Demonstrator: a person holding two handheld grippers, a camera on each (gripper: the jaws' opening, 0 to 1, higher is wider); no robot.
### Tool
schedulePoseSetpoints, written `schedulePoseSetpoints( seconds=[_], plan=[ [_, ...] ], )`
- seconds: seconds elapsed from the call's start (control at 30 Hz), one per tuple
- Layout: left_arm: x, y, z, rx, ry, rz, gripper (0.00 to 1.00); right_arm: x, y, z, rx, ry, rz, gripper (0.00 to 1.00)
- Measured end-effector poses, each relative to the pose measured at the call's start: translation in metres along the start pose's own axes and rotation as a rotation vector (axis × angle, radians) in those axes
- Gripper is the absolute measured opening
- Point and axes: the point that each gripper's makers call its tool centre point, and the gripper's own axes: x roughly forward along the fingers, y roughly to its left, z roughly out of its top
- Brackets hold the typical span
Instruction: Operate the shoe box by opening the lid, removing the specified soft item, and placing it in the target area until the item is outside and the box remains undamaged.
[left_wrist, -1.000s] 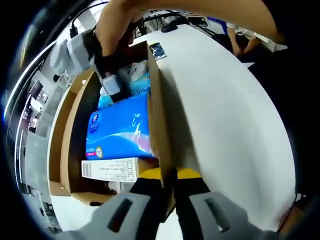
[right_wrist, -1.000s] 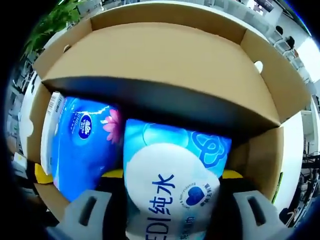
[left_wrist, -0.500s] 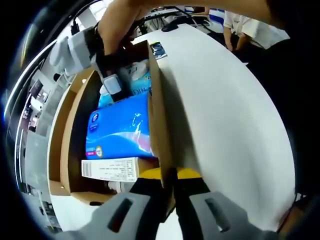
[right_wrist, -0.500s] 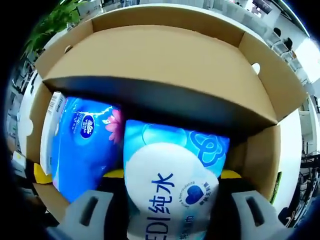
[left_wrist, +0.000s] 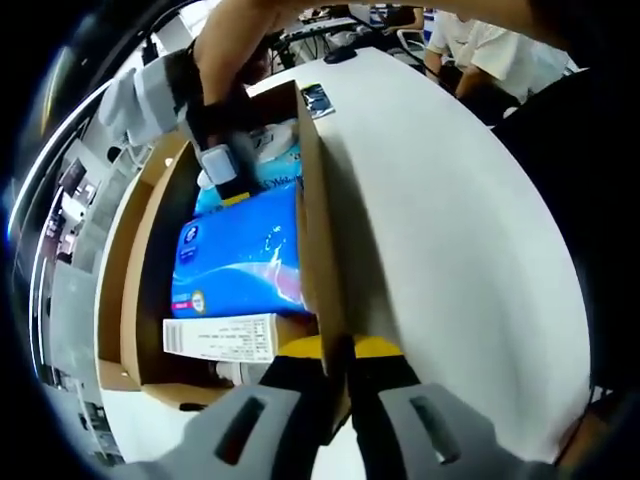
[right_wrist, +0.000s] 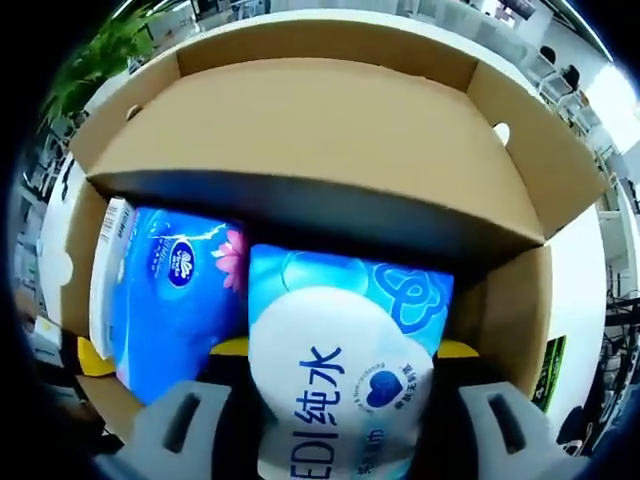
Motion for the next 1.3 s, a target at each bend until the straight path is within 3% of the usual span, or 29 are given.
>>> schedulePoseSetpoints(
  seconds=[0.77,0.83,1.3],
  plan=[
    [0.001,-0.001,0.002,-0.014,-0.003,0.004,0.05,-0.038,-0.007,0.013,-0.074,-0.031,-0.062,0.61],
    [0.001,0.0,0.002,-0.016,-0.003,0.005,0.05,-0.05,-0.009,0.021,-0.072,-0.062,-0.055,0.61],
    [0.0,-0.001,0.001,-0.01,-0.002,0.002,0.05,-0.083,-0.009,0.032,-0.131,-0.086,-0.054,0.61]
  ],
)
